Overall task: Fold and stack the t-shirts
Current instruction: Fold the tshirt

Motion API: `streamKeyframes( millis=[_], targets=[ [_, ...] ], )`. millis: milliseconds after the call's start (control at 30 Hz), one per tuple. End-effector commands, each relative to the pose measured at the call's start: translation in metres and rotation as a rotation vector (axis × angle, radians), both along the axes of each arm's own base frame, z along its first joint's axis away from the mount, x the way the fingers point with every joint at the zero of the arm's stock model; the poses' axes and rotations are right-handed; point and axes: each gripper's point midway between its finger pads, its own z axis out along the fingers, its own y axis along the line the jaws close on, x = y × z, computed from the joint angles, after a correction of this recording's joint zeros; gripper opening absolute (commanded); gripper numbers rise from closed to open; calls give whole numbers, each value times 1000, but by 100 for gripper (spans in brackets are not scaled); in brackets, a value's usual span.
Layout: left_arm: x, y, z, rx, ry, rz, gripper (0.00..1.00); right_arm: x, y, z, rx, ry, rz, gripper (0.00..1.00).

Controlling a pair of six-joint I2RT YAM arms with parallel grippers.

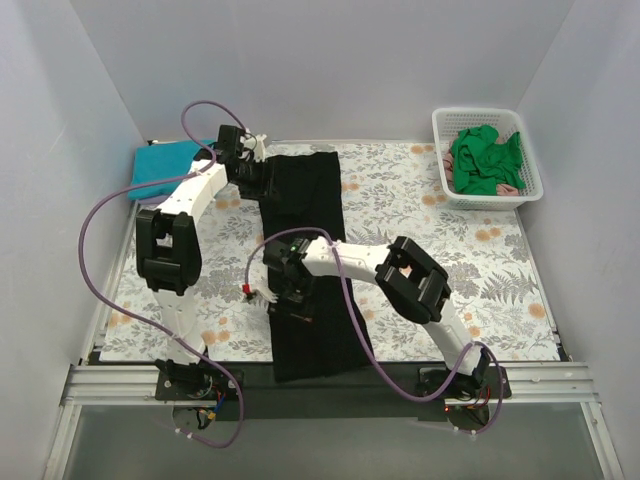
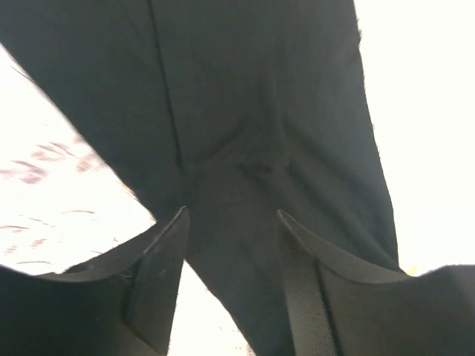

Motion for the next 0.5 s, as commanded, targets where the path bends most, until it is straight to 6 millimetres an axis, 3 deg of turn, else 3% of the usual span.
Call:
streamKeyframes(
  millis=[0, 67, 100, 133, 167, 200, 267, 300, 467],
  targets=[
    [-26, -15, -17, -39, 108, -57, 47, 26, 53, 80, 295, 60, -58, 18],
    [-30, -20, -28, -26, 132, -69, 46, 40, 59, 117, 415, 73, -74, 20],
    [-29, -21, -31, -25, 138, -66, 46, 63, 57, 134, 469, 60, -116, 22],
    [-28, -21, -38, -21, 150, -58, 46, 72, 54, 149, 509, 73, -137, 23],
    [-24, -19, -40, -9, 144, -44, 46, 97, 45, 156, 530, 56, -193, 23],
    [-22, -18, -44, -1, 151, -34, 45, 109, 40, 162, 542, 44, -222, 23],
    [-18, -15, -59, 25, 174, -24, 45, 134, 28, 166, 547, 17, -286, 23],
    [-16, -15, -62, 33, 180, -22, 45, 157, 17, 165, 533, 4, -353, 22],
    [-12, -21, -98, 57, 256, -58, 45, 250, -11, 136, 419, -192, -595, 20]
  ],
)
